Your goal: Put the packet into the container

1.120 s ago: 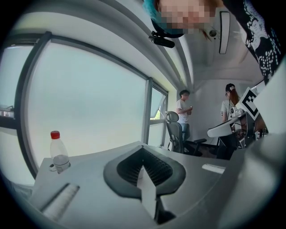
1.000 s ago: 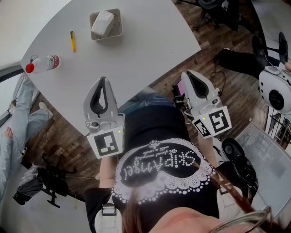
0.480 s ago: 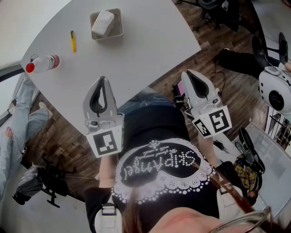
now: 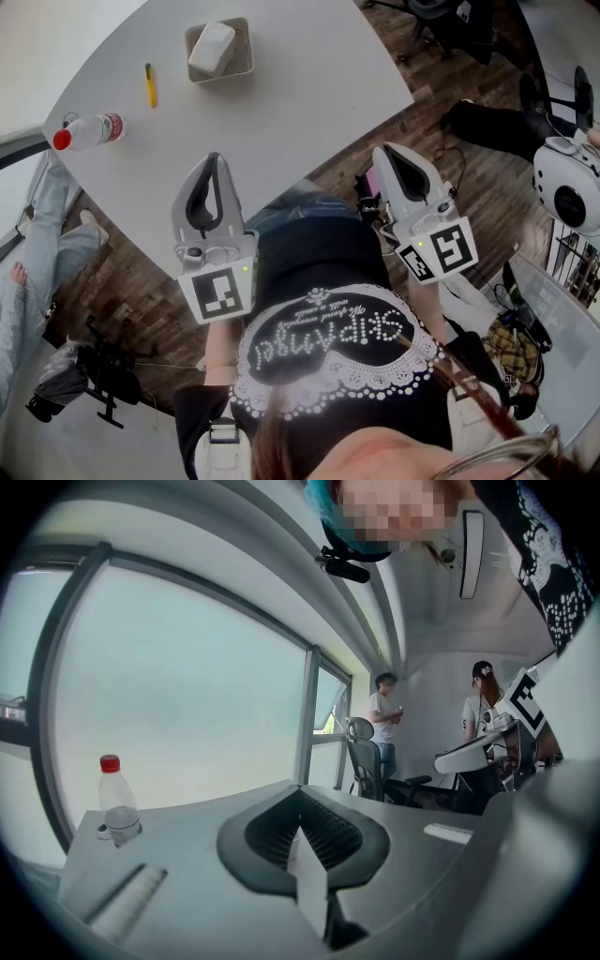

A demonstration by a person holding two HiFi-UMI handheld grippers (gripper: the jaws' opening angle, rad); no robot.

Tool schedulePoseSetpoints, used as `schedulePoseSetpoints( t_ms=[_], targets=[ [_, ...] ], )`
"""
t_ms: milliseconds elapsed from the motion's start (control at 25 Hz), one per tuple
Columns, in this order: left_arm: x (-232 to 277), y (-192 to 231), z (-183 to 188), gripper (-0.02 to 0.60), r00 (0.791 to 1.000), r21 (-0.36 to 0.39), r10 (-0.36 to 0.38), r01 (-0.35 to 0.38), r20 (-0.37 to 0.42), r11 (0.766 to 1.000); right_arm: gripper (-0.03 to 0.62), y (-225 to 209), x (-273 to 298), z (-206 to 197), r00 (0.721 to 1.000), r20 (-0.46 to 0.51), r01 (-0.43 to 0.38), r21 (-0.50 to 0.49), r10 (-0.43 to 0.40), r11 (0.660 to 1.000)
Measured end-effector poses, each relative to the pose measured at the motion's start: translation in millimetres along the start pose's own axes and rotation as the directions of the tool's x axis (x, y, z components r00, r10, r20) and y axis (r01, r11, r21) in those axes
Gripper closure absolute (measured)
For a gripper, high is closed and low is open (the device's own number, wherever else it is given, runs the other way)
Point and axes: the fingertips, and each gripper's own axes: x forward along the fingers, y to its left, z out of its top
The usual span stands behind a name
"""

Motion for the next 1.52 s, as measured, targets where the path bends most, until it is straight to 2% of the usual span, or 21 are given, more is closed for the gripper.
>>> schedulePoseSetpoints(
  t_ms=[1520],
  targets=[
    [-2.3, 5.4, 1.2, 0.581, 1.0, -0.027, 0.011, -0.011, 0.02, 1.0, 0.597, 8.3, 3.9, 0.2, 1.0, 0.002, -0.028, -0.021, 0.028, 0.999]
  ],
)
